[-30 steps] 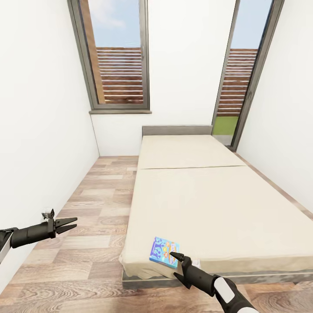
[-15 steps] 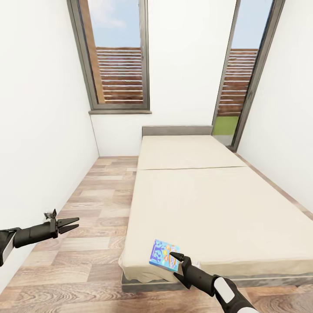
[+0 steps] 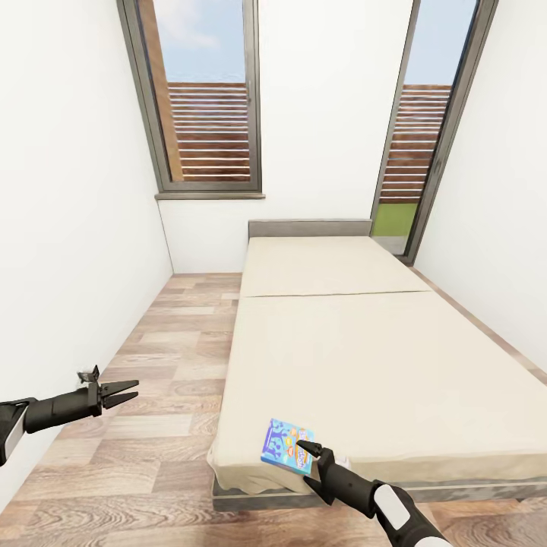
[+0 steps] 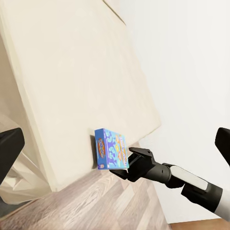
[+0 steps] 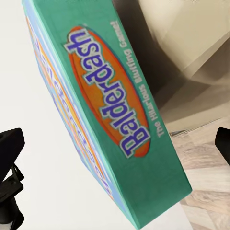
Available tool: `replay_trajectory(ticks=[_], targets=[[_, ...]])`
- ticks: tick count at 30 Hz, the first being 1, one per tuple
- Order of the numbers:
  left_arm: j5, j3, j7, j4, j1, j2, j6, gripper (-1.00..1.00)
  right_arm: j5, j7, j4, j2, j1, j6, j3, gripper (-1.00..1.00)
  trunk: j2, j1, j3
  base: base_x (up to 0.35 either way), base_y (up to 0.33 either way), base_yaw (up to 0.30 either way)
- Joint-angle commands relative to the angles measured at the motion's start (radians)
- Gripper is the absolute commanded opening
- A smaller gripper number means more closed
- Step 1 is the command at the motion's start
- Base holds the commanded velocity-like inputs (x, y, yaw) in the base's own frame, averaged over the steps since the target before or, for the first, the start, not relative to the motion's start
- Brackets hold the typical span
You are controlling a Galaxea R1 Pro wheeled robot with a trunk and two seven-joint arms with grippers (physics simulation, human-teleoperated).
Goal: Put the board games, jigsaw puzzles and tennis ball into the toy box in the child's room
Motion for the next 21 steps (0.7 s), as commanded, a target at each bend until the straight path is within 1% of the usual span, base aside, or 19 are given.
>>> replay_trajectory(ticks=[1, 19, 20, 21], targets=[[-0.006, 0.003, -0.006, 0.000, -0.001, 0.000, 0.011, 1.00, 0.000, 0.000, -0.001, 0.001, -0.001, 0.006, -0.006, 1.00, 0.000, 0.000, -0.001, 0.000, 0.000, 0.000], [-0.006, 0.003, -0.006, 0.000, -0.001, 0.000, 0.011, 1.00, 0.001, 0.000, -0.001, 0.002, -0.001, 0.006, -0.006, 1.00, 0.000, 0.000, -0.001, 0.000, 0.000, 0.000], [-0.006, 0.003, -0.006, 0.000, -0.001, 0.000, 0.011, 1.00, 0.001, 0.000, -0.001, 0.002, -0.001, 0.006, -0.006, -1.00, 0.000, 0.000, -0.001, 0.000, 0.000, 0.000], [-0.006, 0.003, -0.006, 0.000, -0.001, 0.000, 0.011, 1.00, 0.001, 0.000, -0.001, 0.002, -0.001, 0.006, -0.006, -1.00, 0.000, 0.000, -0.001, 0.000, 0.000, 0.000]])
